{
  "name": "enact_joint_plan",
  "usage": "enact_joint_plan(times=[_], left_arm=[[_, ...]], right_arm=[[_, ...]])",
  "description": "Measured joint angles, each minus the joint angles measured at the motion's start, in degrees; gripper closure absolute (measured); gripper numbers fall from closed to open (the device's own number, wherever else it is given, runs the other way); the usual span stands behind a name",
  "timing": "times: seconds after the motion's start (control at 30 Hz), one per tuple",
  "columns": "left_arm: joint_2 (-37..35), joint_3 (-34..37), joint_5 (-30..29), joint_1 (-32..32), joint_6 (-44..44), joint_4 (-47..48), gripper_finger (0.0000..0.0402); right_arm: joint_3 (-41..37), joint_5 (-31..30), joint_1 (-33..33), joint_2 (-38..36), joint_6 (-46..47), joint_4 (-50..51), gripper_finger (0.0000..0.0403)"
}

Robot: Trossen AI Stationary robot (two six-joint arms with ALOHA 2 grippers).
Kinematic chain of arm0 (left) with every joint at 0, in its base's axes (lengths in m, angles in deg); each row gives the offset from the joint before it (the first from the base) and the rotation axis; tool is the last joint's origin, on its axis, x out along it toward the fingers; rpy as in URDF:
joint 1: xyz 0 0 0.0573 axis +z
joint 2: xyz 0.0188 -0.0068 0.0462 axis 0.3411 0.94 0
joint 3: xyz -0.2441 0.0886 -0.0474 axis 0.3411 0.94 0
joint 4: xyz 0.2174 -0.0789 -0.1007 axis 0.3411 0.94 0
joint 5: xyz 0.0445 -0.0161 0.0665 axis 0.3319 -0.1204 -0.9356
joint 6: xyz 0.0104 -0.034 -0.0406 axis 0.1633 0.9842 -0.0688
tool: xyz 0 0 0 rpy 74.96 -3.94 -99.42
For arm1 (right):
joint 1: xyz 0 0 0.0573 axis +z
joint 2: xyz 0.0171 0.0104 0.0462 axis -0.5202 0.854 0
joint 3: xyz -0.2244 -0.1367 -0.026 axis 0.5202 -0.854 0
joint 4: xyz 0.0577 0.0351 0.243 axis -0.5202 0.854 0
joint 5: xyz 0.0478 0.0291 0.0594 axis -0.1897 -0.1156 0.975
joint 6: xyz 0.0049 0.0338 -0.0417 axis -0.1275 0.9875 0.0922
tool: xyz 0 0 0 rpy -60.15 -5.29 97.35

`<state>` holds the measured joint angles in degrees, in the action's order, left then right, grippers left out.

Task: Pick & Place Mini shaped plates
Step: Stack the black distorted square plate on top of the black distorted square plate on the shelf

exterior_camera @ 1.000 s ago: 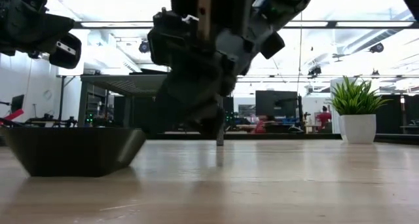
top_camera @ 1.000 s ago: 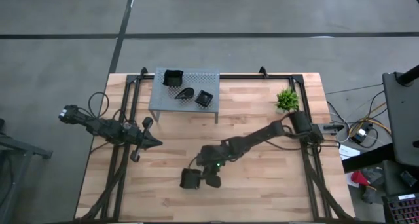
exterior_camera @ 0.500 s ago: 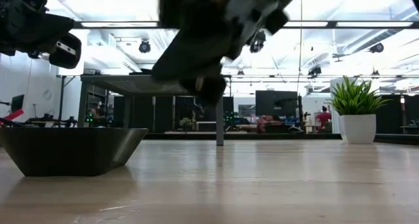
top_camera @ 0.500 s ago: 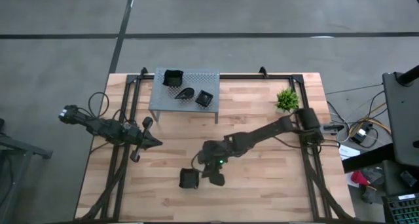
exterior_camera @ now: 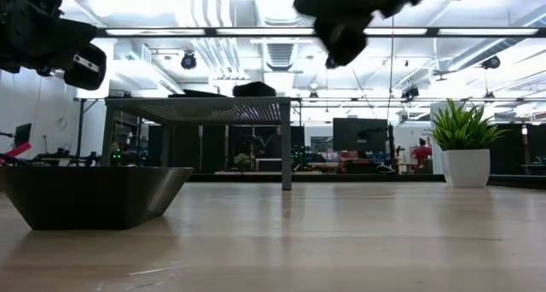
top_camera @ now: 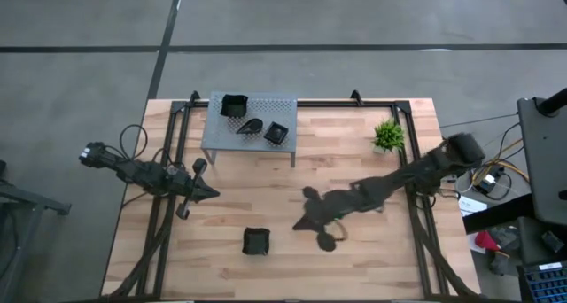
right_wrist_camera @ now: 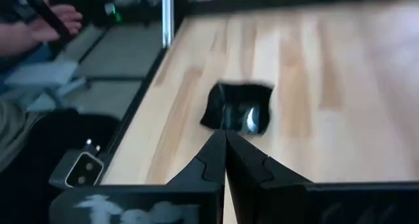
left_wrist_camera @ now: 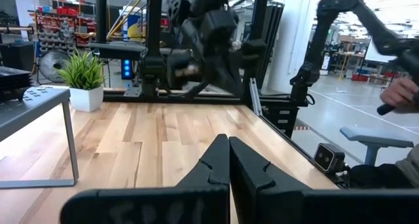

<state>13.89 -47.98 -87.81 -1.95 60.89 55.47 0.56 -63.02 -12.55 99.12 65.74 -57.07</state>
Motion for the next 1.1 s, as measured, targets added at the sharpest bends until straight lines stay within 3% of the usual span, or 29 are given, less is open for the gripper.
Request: enact_joint_plan(times=[0.17, 0.3, 0.6, 0.9, 1.1], left_arm=[[0.0, 0.0, 0.0, 0.0, 0.0, 0.0, 0.0401], [0.0, 0.0, 0.0, 0.0, 0.0, 0.0, 0.0401], [0.0, 0.0, -0.5, 0.0, 0.7, -0.3, 0.0401], [0.0, 0.0, -0.8, 0.0, 16.3, -3.4, 0.0401], [0.0, 0.0, -4.0, 0.0, 19.9, -5.0, 0.0401]], right_arm=[[-12.6, -5.8, 2.5, -9.0, -4.9, -14.6, 0.0394], [-20.3, -5.9, 3.9, -14.7, -7.4, -23.4, 0.0394], [-31.8, -7.2, 4.1, -31.0, -5.8, -21.8, 0.0394], [-42.1, -11.7, 4.1, -48.3, -5.9, -21.4, 0.0394], [-46.9, -11.7, 4.1, -59.8, -8.0, -21.5, 0.0394]])
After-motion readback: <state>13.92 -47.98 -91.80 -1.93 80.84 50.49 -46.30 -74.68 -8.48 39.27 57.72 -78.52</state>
